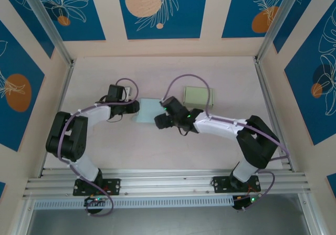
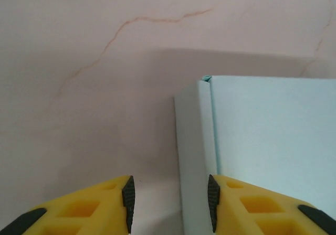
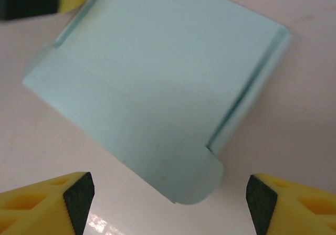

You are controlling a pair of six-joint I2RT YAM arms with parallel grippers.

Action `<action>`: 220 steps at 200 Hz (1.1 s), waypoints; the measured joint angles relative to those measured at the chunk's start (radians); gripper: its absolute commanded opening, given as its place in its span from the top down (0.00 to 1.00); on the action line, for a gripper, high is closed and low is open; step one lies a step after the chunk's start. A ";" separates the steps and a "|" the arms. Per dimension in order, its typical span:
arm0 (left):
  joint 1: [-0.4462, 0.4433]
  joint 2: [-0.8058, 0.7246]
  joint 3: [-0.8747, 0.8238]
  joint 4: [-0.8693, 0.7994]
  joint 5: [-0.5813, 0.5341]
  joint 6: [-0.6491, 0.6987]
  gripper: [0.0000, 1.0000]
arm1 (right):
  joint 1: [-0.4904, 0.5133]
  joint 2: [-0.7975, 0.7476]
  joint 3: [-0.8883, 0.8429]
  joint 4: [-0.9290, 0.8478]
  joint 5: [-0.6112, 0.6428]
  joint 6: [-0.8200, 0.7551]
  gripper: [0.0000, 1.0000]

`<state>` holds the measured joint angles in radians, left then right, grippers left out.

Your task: Fold the paper box

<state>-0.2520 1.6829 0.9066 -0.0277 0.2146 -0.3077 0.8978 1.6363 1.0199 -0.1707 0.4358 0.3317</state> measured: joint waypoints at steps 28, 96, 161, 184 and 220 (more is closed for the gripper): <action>0.010 0.026 0.027 0.000 0.038 0.000 0.59 | 0.117 0.104 0.055 0.032 0.188 -0.212 0.22; 0.019 0.026 0.032 -0.010 0.067 0.000 0.54 | 0.175 0.354 0.158 0.122 0.439 -0.587 0.29; 0.057 -0.094 0.002 -0.039 0.062 0.003 0.49 | 0.174 0.416 0.224 0.191 0.475 -0.701 0.70; 0.100 -0.160 -0.022 -0.057 0.058 0.003 0.47 | 0.173 0.416 0.229 0.200 0.483 -0.721 0.82; 0.157 -0.272 -0.040 -0.101 0.043 0.008 0.45 | 0.172 0.409 0.235 0.196 0.493 -0.745 0.88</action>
<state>-0.0952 1.4109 0.8669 -0.1284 0.2573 -0.3000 1.0695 2.0457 1.2549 0.0257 0.9287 -0.4133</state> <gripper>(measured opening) 0.540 0.126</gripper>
